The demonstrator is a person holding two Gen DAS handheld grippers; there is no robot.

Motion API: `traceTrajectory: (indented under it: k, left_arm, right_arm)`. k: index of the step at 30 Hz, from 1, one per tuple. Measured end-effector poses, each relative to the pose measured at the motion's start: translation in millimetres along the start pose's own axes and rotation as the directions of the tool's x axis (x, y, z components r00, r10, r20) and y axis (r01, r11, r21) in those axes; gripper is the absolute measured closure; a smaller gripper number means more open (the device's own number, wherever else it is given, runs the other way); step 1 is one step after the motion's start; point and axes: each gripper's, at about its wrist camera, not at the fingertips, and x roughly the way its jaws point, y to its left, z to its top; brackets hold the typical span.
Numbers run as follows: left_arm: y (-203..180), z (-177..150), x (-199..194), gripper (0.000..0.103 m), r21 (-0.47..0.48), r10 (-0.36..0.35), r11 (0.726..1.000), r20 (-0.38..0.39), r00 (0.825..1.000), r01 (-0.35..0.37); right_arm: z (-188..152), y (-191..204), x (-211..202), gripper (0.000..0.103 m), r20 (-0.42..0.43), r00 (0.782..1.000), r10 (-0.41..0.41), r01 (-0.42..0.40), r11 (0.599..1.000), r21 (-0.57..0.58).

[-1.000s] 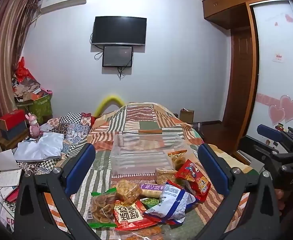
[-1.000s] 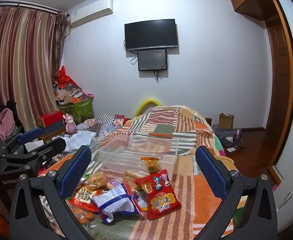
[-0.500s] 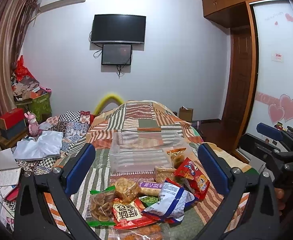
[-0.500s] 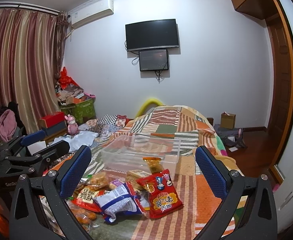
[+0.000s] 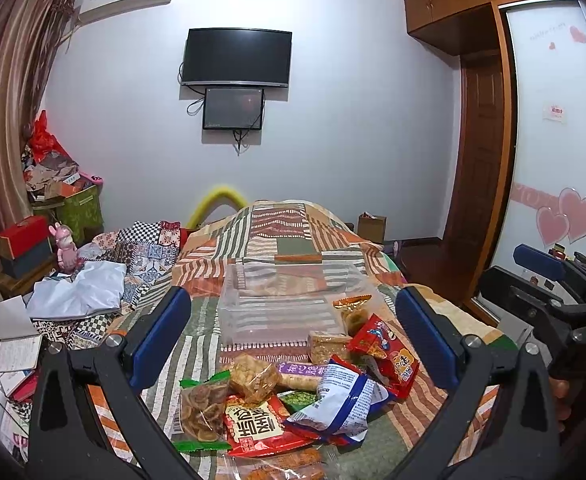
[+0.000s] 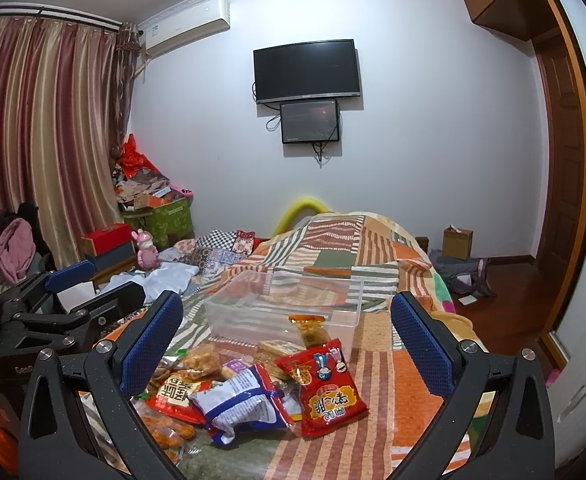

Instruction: Organize snacks

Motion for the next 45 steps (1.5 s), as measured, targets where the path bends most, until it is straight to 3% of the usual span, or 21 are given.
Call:
traceTrajectory:
  k: [35, 45]
  left_arm:
    - [2, 1, 0, 0.0, -0.003, 0.003, 1.0, -0.013, 1.0, -0.003]
    - [10, -11, 6, 0.0, -0.006, 0.007, 1.0, -0.098, 0.995, -0.008]
  right_arm:
    - [2, 5, -1, 0.0, -0.001, 1.0, 0.004, -0.004, 1.0, 0.0]
    - [-9, 7, 6, 0.0, -0.051, 0.999, 0.006, -0.006, 1.0, 0.003]
